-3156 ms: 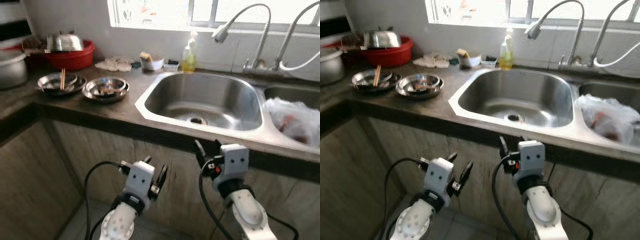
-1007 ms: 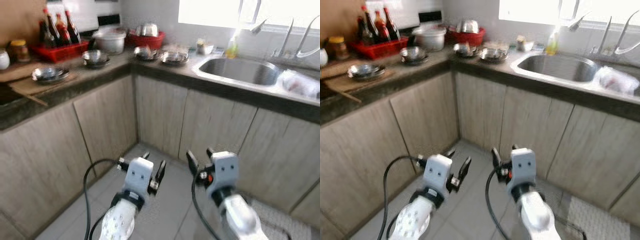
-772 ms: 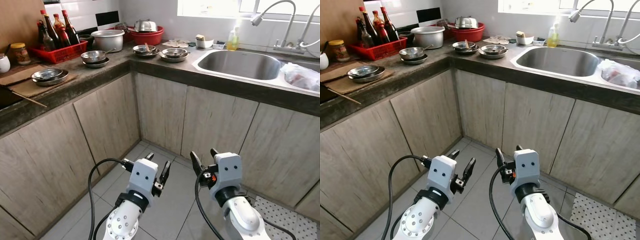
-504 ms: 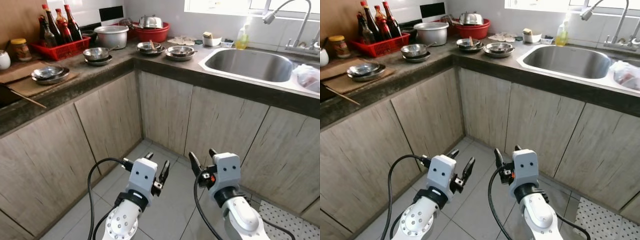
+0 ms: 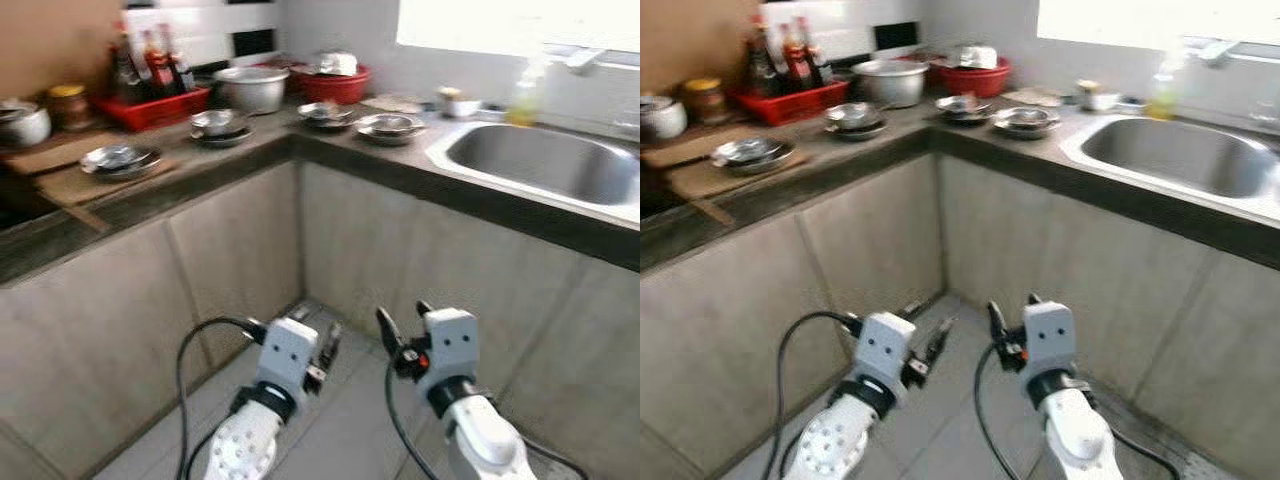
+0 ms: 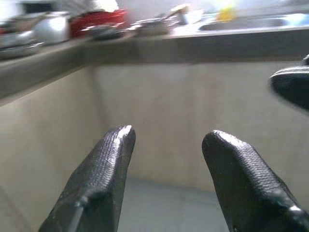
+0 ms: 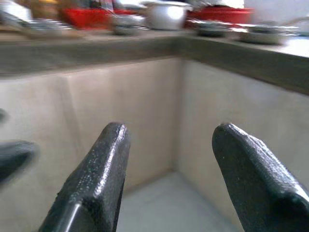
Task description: Kitchen organization
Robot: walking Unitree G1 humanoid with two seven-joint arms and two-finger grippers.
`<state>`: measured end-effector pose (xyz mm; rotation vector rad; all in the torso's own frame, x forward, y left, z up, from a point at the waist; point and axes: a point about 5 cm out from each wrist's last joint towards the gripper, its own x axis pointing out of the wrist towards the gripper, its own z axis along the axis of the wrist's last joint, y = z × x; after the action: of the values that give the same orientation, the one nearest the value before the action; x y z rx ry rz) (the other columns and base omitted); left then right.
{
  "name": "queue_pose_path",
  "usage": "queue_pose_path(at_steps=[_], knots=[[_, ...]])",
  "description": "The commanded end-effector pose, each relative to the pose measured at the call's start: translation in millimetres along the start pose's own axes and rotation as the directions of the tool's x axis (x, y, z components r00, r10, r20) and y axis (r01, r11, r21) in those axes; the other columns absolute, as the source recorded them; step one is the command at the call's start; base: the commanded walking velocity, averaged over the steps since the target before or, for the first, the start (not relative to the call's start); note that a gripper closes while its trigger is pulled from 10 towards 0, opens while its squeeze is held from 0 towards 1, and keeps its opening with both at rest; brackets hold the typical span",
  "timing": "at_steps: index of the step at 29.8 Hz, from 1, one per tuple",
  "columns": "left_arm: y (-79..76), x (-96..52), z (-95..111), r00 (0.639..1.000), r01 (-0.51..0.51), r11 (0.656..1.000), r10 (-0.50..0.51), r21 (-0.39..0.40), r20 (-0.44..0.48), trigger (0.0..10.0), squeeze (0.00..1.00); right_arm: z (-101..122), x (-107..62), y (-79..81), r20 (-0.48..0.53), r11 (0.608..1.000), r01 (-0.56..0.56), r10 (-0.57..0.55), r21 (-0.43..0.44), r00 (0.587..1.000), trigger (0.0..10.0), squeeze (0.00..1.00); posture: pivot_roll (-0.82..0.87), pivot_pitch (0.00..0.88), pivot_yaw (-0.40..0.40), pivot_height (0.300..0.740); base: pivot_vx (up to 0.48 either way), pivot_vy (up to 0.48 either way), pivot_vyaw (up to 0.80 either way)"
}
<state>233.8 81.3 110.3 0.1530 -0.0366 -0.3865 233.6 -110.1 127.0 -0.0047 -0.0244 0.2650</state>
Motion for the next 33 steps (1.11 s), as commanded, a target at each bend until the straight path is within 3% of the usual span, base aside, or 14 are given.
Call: queue_pose_path(at_steps=[1,17,30,33], knots=[[-8.0,2.5,5.8,1.0,0.025,1.0,-0.025,-0.008,0.018,10.0,0.0,0.8,-2.8,-7.4,0.006,1.0,0.025,-0.025,-0.015,1.0,10.0,0.0,-0.01,0.0,-0.033,0.74,0.244,0.0,0.8],[-7.8,2.9,5.2,1.0,0.021,1.0,-0.021,-0.02,0.011,10.0,0.0,-1.0,-2.6,-4.9,0.003,0.999,0.009,-0.009,-0.031,1.0,10.0,0.0,-0.01,0.0,-0.03,0.74,0.03,0.0,0.8],[-8.0,3.0,5.2,1.0,0.02,1.0,-0.019,-0.018,0.01,10.0,0.0,-1.1,-1.4,-5.4,0.004,1.0,0.011,-0.011,-0.021,1.0,10.0,0.0,-0.01,0.0,-0.033,0.74,0.256,0.0,0.8],[-8.0,2.7,4.6,1.0,0.02,1.0,-0.02,-0.019,0.008,10.0,0.0,-2.1,-0.5,-6.0,-0.003,1.0,0.017,-0.018,-0.019,1.0,10.0,0.0,-0.01,0.0,-0.032,0.74,0.273,0.0,0.0]])
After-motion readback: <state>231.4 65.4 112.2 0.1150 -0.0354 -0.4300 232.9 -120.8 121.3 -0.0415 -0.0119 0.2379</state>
